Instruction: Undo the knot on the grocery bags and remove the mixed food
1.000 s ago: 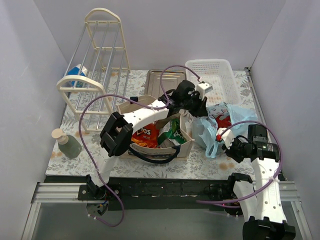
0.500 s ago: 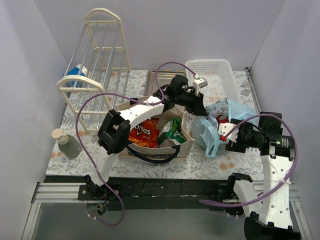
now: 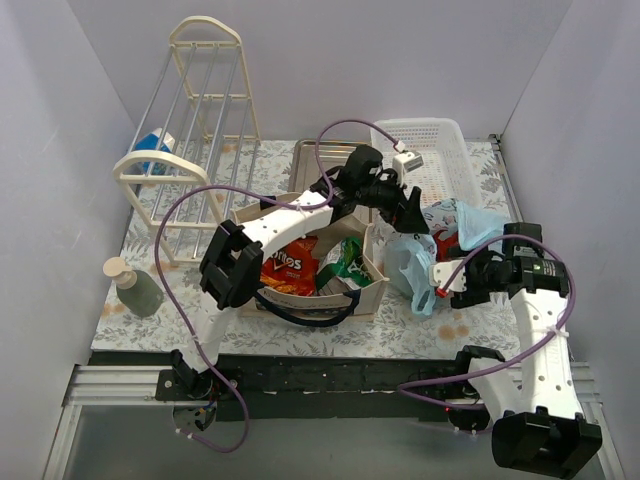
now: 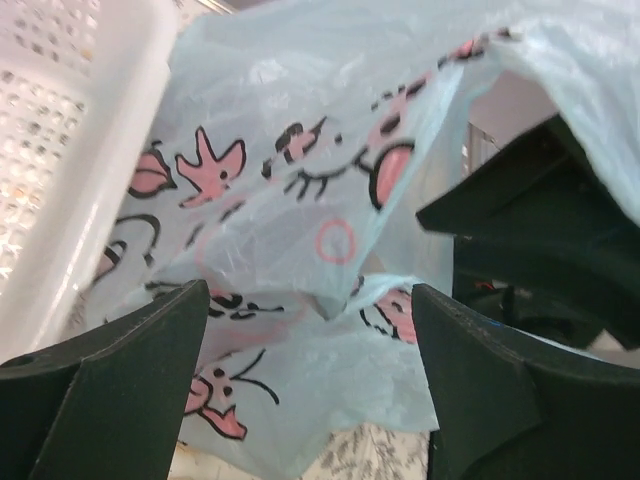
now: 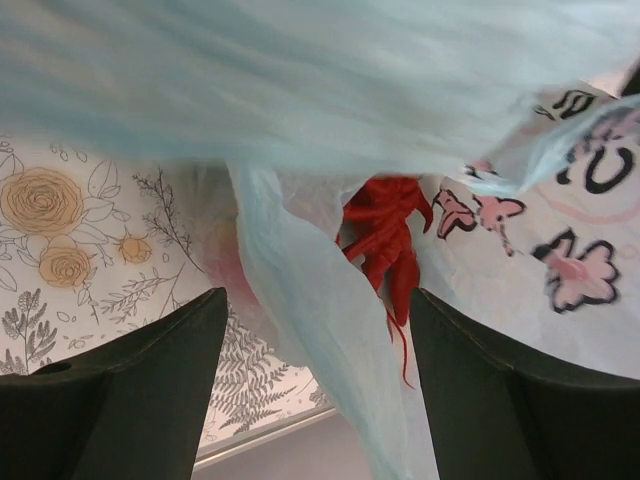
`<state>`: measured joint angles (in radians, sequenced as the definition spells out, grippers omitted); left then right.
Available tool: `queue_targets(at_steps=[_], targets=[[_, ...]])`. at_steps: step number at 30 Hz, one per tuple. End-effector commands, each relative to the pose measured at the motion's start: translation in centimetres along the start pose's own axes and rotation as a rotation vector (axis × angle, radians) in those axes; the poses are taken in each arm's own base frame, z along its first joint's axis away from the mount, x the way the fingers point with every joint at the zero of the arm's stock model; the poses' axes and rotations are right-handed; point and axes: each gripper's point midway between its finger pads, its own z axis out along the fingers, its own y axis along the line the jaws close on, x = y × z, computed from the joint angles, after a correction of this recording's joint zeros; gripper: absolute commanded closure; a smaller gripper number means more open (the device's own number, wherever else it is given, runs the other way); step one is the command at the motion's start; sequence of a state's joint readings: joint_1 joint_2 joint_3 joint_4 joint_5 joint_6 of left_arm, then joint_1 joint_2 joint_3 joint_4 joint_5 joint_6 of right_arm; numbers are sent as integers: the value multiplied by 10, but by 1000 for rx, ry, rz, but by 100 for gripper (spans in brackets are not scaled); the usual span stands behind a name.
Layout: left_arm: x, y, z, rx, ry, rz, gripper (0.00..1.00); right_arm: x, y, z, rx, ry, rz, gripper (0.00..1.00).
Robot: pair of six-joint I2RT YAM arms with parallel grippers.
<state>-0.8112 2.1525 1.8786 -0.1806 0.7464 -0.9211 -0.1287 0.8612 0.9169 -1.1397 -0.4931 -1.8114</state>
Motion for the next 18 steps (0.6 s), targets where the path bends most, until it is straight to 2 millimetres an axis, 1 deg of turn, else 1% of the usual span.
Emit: queue_targets(at_steps=[1, 2, 4, 5, 6, 7, 8, 10, 11, 12, 14, 15, 16, 17, 18], targets=[[-35, 8, 9, -109, -89, 105, 18, 12, -3, 20, 29, 11, -135, 19], [-33, 21, 14, -154, -92, 105, 17, 18, 1, 30, 31, 17, -140, 19], [-37, 24, 18, -172, -103, 118, 17, 23, 1, 38, 47, 21, -133, 19], [-33, 28, 22, -182, -98, 122, 19, 27, -4, 41, 71, 27, -141, 20], [-33, 34, 24, -208, -100, 140, 25, 29, 0, 46, 67, 25, -118, 21], [-32, 35, 26, -218, -98, 147, 34, 31, 2, 48, 67, 30, -117, 23], [-31, 38, 27, -223, -98, 149, 62, 33, 3, 48, 67, 40, -115, 32], [-30, 40, 27, -232, -93, 173, 99, 32, 16, 42, 17, 55, -92, 48], [-32, 42, 26, -242, -94, 180, 100, 29, 24, 39, -19, 57, -88, 65], [-34, 43, 25, -248, -97, 198, 100, 21, 50, 31, -118, 43, -51, 72], [-41, 47, 21, -270, -113, 217, 100, 15, 69, 19, -174, 56, -75, 85], [-47, 48, 19, -282, -128, 226, 100, 11, 81, 14, -202, 58, -76, 89], [-57, 55, 14, -314, -152, 243, 100, 14, 93, 10, -207, 95, -89, 91], [-64, 61, 9, -337, -171, 248, 100, 17, 97, 9, -197, 121, -96, 93], [-75, 63, 4, -358, -198, 259, 100, 19, 101, 8, -193, 143, -102, 94]])
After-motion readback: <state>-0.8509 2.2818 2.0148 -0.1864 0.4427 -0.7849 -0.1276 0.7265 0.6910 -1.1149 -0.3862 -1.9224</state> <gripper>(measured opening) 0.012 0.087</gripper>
